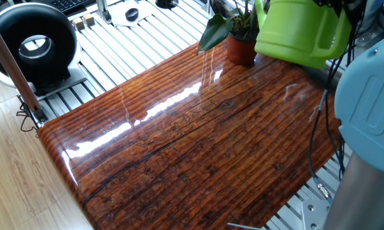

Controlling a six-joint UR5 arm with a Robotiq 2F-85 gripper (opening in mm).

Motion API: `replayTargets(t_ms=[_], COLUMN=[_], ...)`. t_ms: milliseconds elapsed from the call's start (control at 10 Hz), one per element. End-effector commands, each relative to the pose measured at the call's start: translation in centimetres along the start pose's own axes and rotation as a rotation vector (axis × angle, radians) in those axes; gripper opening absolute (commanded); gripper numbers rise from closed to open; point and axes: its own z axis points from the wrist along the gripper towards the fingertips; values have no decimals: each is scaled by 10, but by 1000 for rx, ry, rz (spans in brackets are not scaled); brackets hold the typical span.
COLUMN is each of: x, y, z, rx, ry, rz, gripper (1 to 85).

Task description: Water the plant

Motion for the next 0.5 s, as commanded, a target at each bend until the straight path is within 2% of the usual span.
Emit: replayTargets(t_ms=[0, 100, 200, 400], x=[-18, -32, -39, -45], y=[-2, -16, -10, -6], z=[-8, -15, -18, -20], rx=[61, 166, 175, 180], ry=[-43, -111, -136, -148], rz=[284, 430, 475, 526], gripper=[13, 13, 13, 13])
